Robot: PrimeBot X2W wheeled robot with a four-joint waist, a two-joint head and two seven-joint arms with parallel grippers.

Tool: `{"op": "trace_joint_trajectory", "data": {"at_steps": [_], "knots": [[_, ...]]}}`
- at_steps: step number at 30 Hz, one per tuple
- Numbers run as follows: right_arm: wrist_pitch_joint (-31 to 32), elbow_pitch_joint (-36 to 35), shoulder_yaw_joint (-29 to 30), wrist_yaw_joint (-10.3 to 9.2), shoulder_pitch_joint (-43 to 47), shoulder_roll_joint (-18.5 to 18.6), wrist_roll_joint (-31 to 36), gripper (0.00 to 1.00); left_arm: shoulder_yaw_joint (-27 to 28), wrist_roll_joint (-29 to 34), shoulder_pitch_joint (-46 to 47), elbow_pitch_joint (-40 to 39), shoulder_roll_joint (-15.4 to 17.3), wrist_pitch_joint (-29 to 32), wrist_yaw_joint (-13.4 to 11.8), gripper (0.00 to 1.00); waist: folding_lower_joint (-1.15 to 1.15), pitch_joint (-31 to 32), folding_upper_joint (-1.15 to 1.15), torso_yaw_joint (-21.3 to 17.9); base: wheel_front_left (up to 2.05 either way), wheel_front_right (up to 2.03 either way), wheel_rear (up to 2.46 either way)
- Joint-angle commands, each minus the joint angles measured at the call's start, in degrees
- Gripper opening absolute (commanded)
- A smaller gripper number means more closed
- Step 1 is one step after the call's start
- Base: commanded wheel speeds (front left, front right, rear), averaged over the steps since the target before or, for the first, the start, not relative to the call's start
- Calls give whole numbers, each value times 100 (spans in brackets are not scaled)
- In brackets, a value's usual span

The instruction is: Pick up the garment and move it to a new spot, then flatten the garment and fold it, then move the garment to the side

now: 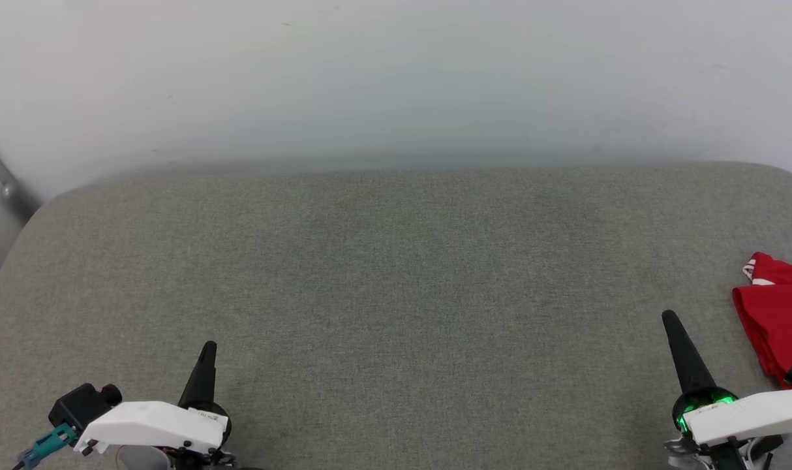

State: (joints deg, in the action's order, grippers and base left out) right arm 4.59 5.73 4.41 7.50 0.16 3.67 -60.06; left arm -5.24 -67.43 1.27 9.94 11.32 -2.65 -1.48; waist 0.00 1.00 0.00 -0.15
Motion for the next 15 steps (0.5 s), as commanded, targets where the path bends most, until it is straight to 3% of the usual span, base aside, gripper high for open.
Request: {"op": "trace_joint_trajectory", "data": {"at_steps": [1,15], "knots": [[10,-17,14,0,-129,2,-126,0,61,-97,128,-19,-13,35,52,0,0,-1,0,0,0,0,0],[44,206,53,-1,-279,-11,-945,0,333,-745,233,90,-210,246,275,0,0,-26,0,3,0,0,0]]}}
